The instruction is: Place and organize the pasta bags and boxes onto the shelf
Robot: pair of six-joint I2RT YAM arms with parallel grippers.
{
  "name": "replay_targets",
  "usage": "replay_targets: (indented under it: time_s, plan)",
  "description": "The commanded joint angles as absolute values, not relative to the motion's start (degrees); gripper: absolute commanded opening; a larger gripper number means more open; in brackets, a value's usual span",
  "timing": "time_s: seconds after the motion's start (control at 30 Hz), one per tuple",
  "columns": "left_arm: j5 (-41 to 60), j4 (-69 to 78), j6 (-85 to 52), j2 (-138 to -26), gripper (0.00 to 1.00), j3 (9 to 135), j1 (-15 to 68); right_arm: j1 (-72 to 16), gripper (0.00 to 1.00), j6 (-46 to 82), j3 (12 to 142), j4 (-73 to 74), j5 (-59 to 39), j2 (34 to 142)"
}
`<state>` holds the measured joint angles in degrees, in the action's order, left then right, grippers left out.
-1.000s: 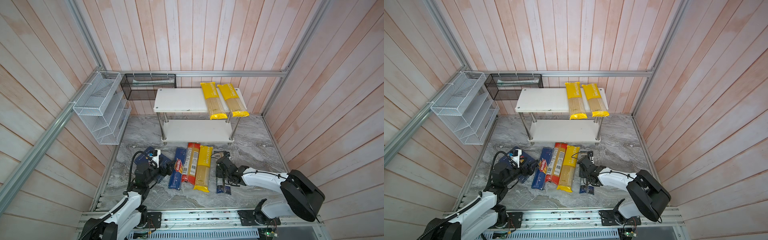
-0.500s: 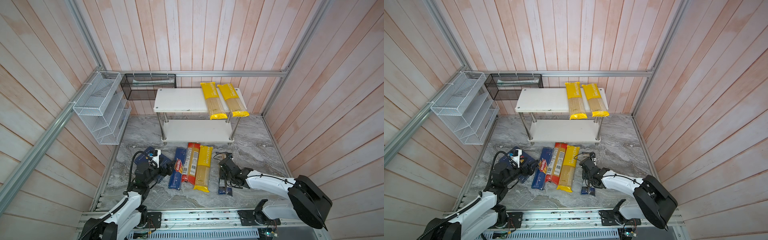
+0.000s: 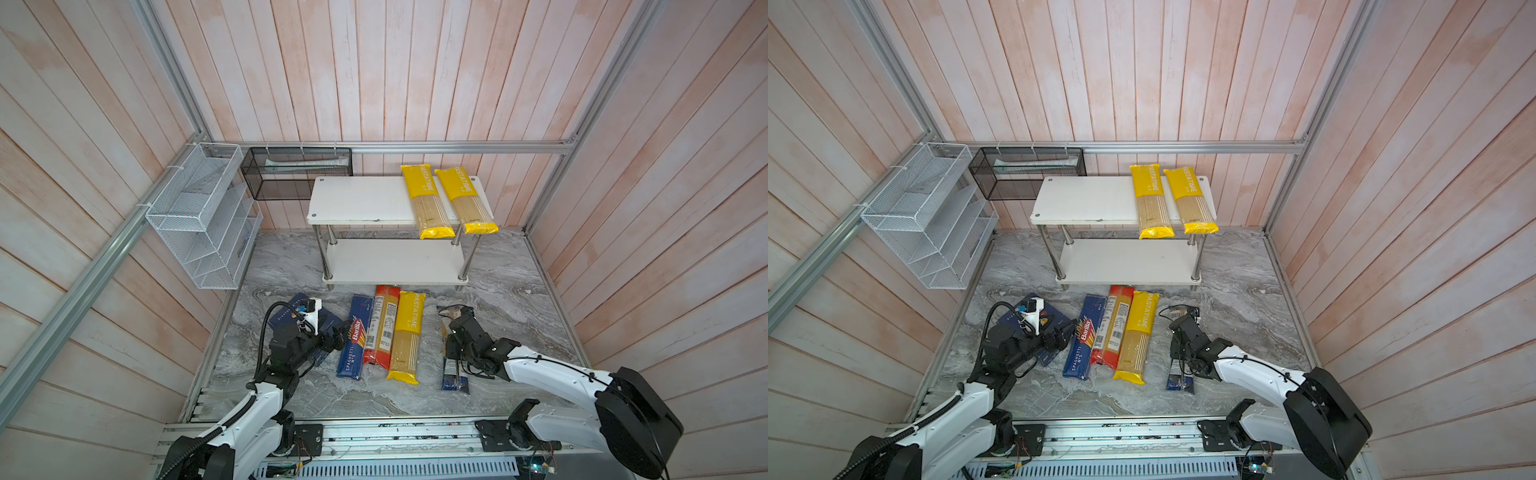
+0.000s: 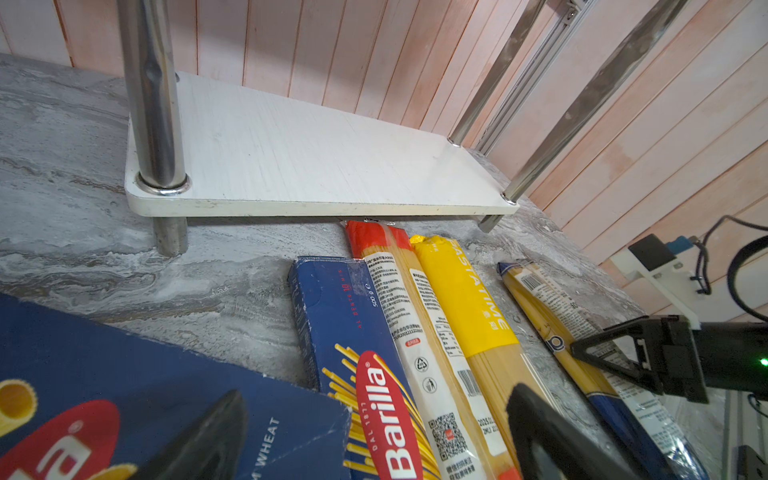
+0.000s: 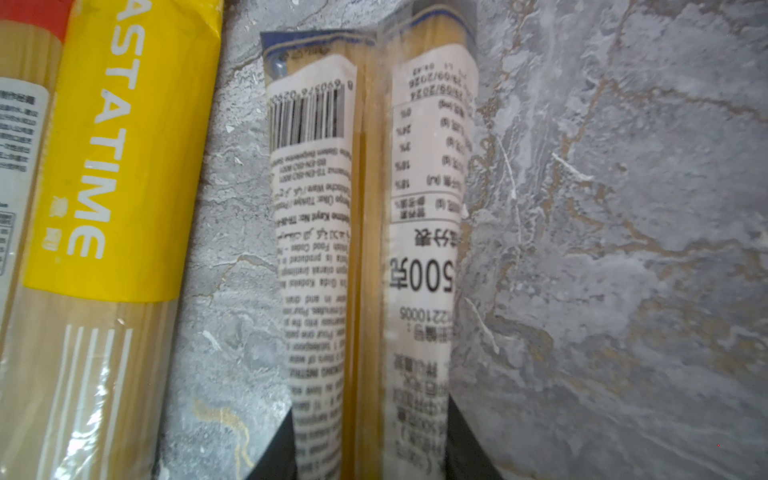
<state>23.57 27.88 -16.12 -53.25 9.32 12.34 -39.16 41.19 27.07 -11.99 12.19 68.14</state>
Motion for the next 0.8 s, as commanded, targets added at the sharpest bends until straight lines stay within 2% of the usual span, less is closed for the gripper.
replay_targets:
  time_s: [0.0,0.13,0.77]
  plan:
    - [23.5,28.3,-15.3,-53.3,1.00,10.8,12.6,-38.1,0.22,39.9,27.4,-10.5,10.8,65.0]
    - [23.5,28.4,-15.3,-53.3,1.00,10.7,12.6,-37.0,0.19,39.0,28.1,-10.5,9.2,63.2]
    - [23.4,28.2,-15.3,-53.4,0.99,10.8,12.7,-37.6,0.17,36.3,38.8,-16.6,2.1,57.4]
